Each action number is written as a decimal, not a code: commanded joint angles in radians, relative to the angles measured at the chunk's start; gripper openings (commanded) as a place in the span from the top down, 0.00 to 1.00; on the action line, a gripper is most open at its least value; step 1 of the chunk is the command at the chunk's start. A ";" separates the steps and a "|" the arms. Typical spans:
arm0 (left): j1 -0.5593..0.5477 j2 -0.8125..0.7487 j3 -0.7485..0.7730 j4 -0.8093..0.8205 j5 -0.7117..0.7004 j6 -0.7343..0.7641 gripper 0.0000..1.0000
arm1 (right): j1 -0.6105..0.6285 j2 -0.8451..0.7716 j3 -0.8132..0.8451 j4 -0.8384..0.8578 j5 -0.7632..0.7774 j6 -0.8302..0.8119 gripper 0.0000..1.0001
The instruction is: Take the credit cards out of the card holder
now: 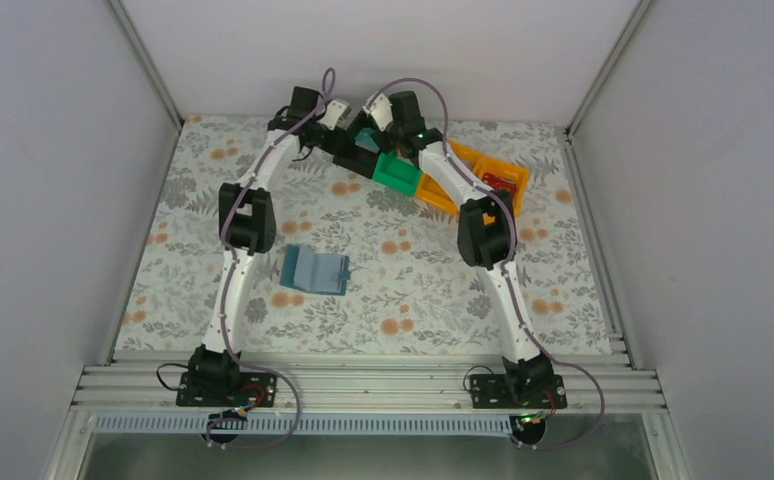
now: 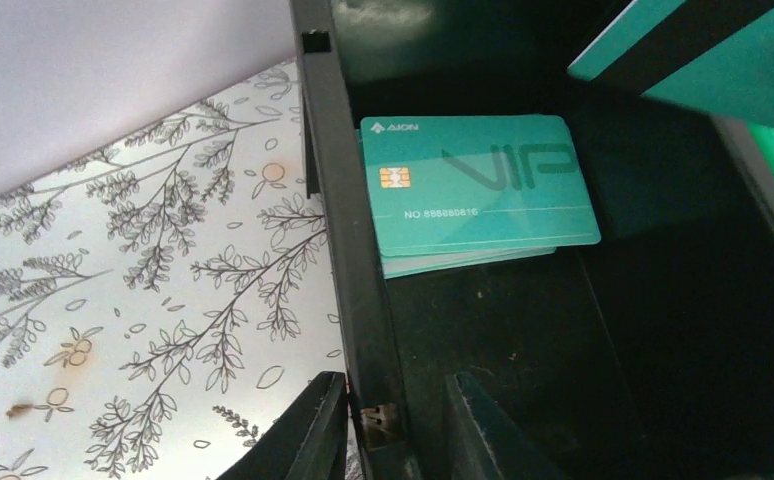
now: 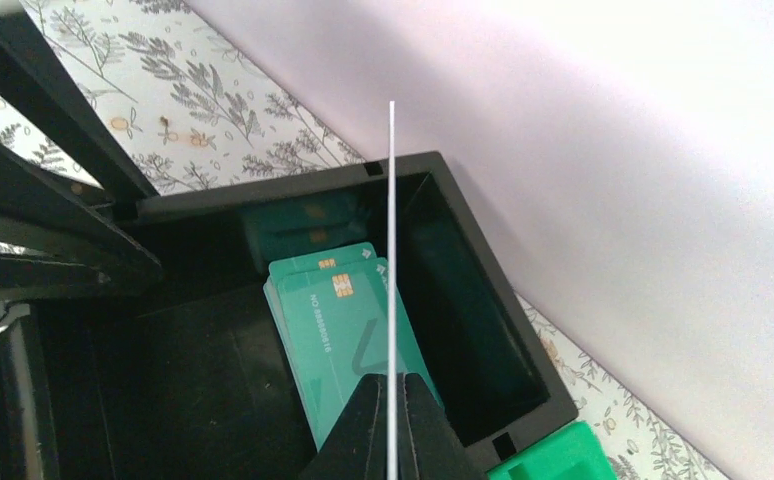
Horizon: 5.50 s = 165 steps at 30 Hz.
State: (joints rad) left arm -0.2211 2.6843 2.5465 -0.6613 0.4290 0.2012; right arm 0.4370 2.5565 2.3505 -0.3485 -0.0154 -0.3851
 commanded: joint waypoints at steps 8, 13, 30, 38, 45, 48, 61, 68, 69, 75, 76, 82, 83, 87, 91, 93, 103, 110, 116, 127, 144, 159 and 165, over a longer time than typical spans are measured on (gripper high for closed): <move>-0.012 0.002 -0.045 -0.061 -0.010 -0.105 0.91 | -0.006 -0.109 -0.012 -0.029 -0.016 0.017 0.96; -0.031 -0.103 -0.242 -0.037 -0.050 -0.164 0.97 | -0.003 -0.157 -0.062 -0.038 -0.030 0.021 0.96; -0.101 -0.497 -0.920 0.319 -0.186 -0.374 0.97 | 0.038 -0.216 -0.139 -0.083 -0.013 -0.033 0.96; -0.084 -0.622 -0.967 0.280 -0.099 -0.349 0.31 | 0.076 -0.254 -0.134 -0.180 0.047 0.070 0.96; 0.044 -0.804 -1.016 0.216 -0.034 -0.200 0.12 | 0.137 -0.228 -0.122 -0.266 0.227 0.157 0.96; 0.133 -0.897 -1.066 0.219 -0.031 -0.141 0.05 | 0.149 -0.172 -0.077 -0.282 0.253 0.154 0.96; 0.332 -1.137 -1.275 0.262 -0.023 -0.008 0.00 | 0.207 -0.017 0.008 -0.239 0.526 0.075 0.96; 0.395 -1.134 -1.299 0.262 0.030 -0.019 0.00 | 0.232 0.073 0.075 -0.162 0.645 -0.040 0.96; 0.402 -1.133 -1.299 0.261 0.037 -0.020 0.00 | 0.232 0.087 0.084 -0.156 0.665 -0.053 0.97; 0.444 -1.142 -1.306 0.266 0.069 -0.030 0.00 | 0.226 0.121 0.095 -0.144 0.700 -0.081 0.97; 0.447 -1.142 -1.306 0.267 0.073 -0.031 0.00 | 0.225 0.124 0.097 -0.145 0.702 -0.080 0.97; 0.456 -1.141 -1.309 0.264 0.088 -0.032 0.00 | 0.220 0.135 0.104 -0.147 0.695 -0.054 0.96; 0.457 -1.141 -1.308 0.262 0.089 -0.032 0.00 | 0.219 0.138 0.104 -0.143 0.696 -0.052 0.94; 0.463 -1.142 -1.307 0.257 0.093 -0.034 0.00 | 0.210 0.150 0.108 -0.138 0.687 -0.044 0.84; 0.468 -1.143 -1.307 0.258 0.095 -0.031 0.00 | 0.206 0.153 0.112 -0.129 0.676 -0.045 0.66; 0.468 -1.137 -1.307 0.259 0.099 -0.035 0.00 | 0.206 0.146 0.117 -0.127 0.642 -0.037 0.57; 0.470 -1.121 -1.307 0.255 0.113 -0.034 0.00 | 0.200 0.101 0.126 -0.109 0.468 0.009 0.36; 0.470 -1.121 -1.305 0.252 0.121 -0.033 0.00 | 0.171 0.073 0.128 -0.118 0.385 0.081 0.29; 0.470 -1.123 -1.306 0.250 0.123 -0.032 0.00 | 0.158 0.084 0.137 -0.102 0.381 0.074 0.26; 0.470 -1.174 -1.287 0.157 0.157 0.047 0.00 | 0.164 -0.130 0.086 -0.111 0.240 0.091 0.23; 0.291 -1.204 -1.531 -0.200 0.301 0.339 0.00 | 0.364 -0.749 -0.876 -0.005 -0.229 0.538 0.36; 0.159 -0.911 -1.508 -0.187 0.298 0.361 0.00 | 0.430 -0.690 -1.210 0.193 -0.393 0.689 0.68; 0.148 -0.884 -1.499 -0.167 0.307 0.347 0.41 | 0.423 -0.578 -1.143 0.214 -0.436 0.689 0.81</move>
State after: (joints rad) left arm -0.0658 1.7802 1.0229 -0.8459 0.6983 0.5362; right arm 0.8597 1.9285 1.1717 -0.1902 -0.4053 0.2932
